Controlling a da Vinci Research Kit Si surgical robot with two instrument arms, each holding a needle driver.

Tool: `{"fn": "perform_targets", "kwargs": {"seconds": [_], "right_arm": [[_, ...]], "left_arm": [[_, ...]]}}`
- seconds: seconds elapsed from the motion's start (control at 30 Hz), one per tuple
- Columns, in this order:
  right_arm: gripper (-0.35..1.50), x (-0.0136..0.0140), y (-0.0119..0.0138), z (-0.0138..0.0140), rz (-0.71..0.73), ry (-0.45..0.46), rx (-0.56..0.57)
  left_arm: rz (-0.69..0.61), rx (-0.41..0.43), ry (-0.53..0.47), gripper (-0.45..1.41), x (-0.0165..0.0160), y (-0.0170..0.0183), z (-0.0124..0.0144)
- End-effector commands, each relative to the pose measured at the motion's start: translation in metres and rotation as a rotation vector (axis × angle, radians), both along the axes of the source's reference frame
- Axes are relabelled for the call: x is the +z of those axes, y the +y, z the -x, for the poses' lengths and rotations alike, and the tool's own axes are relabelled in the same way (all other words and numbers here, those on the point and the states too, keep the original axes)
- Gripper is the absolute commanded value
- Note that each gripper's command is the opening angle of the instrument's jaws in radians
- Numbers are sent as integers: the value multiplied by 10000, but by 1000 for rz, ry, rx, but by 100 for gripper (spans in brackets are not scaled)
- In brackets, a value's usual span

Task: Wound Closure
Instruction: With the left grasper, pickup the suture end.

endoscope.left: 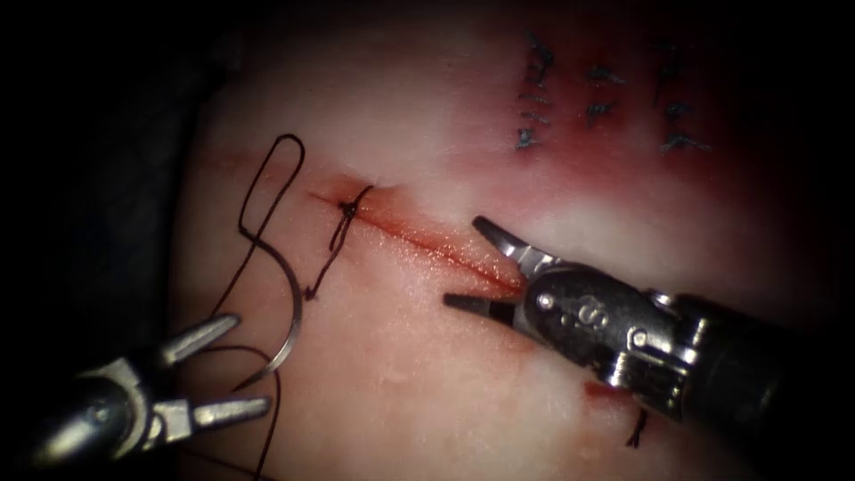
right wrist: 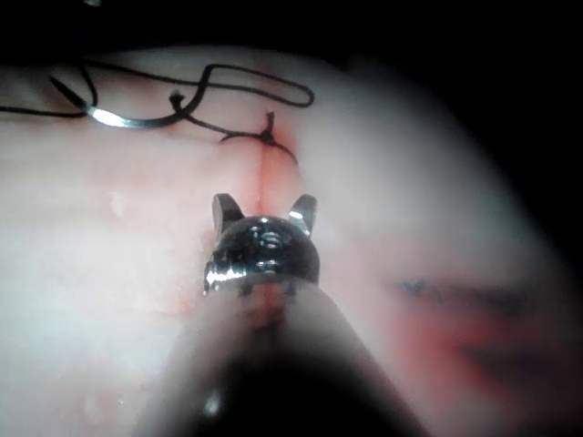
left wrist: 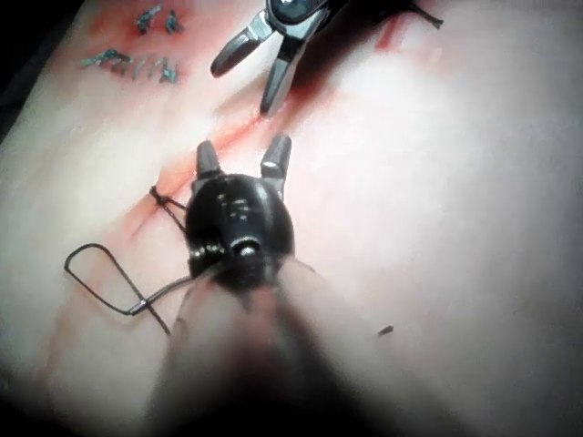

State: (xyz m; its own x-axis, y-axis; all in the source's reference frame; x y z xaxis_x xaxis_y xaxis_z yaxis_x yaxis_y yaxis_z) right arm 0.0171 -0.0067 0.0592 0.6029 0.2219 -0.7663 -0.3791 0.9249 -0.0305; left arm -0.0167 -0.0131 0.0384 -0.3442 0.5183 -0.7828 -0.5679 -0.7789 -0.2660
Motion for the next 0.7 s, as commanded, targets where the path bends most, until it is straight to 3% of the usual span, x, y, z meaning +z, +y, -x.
{"fn": "perform_targets", "kwargs": {"seconds": [0.03,0.2,0.4,0.7], "right_arm": [[147,3,2,-5,2,3,-3],[145,1,0,-4,2,6,-6],[145,1,0,-5,0,4,-7],[145,1,-1,-7,1,4,-6]], "left_arm": [[-12,-8,3,63,14,7,14],[-21,-34,13,63,45,17,30],[-42,-60,1,63,69,26,24],[-70,-37,123,63,97,25,14]]}}
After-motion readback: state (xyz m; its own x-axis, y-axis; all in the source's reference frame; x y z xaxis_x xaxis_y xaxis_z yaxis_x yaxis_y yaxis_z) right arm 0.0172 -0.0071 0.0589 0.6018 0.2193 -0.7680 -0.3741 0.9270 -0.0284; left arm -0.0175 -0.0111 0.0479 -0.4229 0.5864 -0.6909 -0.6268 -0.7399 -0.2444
